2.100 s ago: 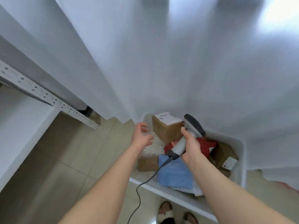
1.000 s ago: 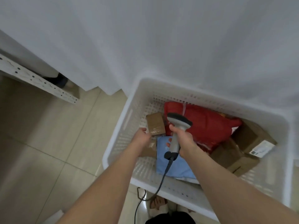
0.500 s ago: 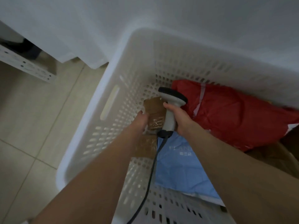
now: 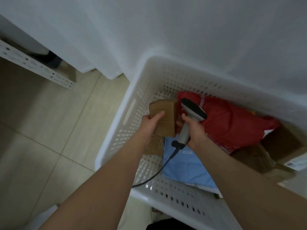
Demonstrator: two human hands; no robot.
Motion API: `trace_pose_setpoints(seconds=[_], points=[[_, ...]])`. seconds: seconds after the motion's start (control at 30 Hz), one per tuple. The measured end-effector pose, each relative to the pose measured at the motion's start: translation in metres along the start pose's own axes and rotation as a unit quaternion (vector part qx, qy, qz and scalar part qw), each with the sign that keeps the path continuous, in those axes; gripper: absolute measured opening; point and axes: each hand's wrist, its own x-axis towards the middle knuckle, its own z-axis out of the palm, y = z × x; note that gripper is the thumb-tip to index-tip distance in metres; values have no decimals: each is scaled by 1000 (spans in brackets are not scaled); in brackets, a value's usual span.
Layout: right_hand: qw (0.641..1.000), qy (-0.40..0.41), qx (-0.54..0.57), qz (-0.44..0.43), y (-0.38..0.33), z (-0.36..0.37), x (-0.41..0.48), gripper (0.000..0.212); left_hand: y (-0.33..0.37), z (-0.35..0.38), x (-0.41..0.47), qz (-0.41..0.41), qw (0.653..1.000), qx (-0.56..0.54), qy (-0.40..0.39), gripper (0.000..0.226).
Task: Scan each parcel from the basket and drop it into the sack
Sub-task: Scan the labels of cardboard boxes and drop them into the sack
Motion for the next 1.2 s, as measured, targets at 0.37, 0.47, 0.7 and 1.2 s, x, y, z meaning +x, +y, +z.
trace_pose_setpoints(seconds=[0.37, 0.47, 0.7, 1.2], points=[[999, 26, 35, 1, -64, 22, -181, 23, 70, -11, -166, 134, 963, 225, 55, 110], [998, 17, 53, -2, -83, 26, -228, 25, 90, -23, -209, 144, 943, 294, 65, 96], [999, -18, 3, -44, -119, 28, -316, 20, 110, -39, -301, 161, 945, 278, 61, 118], [992, -56, 75, -89, -205, -16, -541, 39, 151, -51, -571, 154, 987, -1, -43, 41]])
